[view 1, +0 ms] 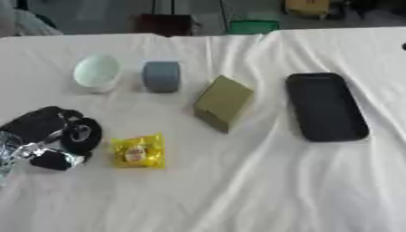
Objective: Pick up objects on the table and place them in the box.
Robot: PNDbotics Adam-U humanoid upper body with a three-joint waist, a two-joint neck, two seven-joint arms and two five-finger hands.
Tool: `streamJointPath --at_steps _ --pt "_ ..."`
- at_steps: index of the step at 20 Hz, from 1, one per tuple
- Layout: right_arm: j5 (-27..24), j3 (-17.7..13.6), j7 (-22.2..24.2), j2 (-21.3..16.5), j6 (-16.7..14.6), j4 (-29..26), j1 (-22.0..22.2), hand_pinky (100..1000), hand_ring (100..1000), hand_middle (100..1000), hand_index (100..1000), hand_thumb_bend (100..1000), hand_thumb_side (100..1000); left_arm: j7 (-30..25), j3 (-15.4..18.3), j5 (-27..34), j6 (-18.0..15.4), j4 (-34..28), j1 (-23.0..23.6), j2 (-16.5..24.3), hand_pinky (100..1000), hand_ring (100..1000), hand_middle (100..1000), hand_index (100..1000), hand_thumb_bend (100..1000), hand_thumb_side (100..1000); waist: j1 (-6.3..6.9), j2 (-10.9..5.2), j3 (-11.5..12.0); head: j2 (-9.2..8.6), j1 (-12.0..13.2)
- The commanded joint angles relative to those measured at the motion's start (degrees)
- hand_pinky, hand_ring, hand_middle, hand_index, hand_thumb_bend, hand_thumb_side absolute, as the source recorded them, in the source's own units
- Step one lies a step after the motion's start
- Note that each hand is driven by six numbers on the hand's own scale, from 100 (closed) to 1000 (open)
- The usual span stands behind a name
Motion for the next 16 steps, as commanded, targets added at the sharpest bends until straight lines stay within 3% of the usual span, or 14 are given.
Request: streamJointPath --at_steps 1,10,12,13,16 --pt "0.0 -0.3 0.2 -1.0 -0.3 -0.7 -0.8 683 674 811 883 100 782 0.0 0.4 0.7 0.5 1.1 -0.6 0.7 1000 935 889 629 116 277 -0.27 -0.68 -0.1 0.25 0.0" --pt "0.0 -0.3 0.2 -1.0 -0.2 -0.6 -0.8 683 673 811 883 100 782 -4.5 1.3 6.1 0.4 0.3 -0.8 1.1 1000 940 882 578 100 269 -0.08 -0.73 -0.2 0.25 -0.2" --pt "0.0 -0.4 0.2 -1.1 -0.2 -0.6 -0.8 683 673 811 883 100 781 -5.6 1.6 6.8 0.3 -0.5 -0.8 1.2 1000 941 883 579 120 277 -0.04 -0.75 -0.2 0.25 -0.2" --pt "0.0 -0.4 0.2 -1.1 -0.2 -0.6 -0.9 683 673 811 883 100 781 -6.2 1.6 7.0 0.2 -0.8 -0.8 1.3 1000 944 886 587 174 286 -0.02 -0.76 -0.2 0.25 -0.2" --pt "0.0 -0.4 0.2 -1.1 -0.2 -0.6 -0.9 683 673 811 883 100 780 -7.8 1.8 7.5 0.0 -1.4 -0.8 1.5 1000 943 885 586 193 288 0.03 -0.80 -0.3 0.25 -0.2"
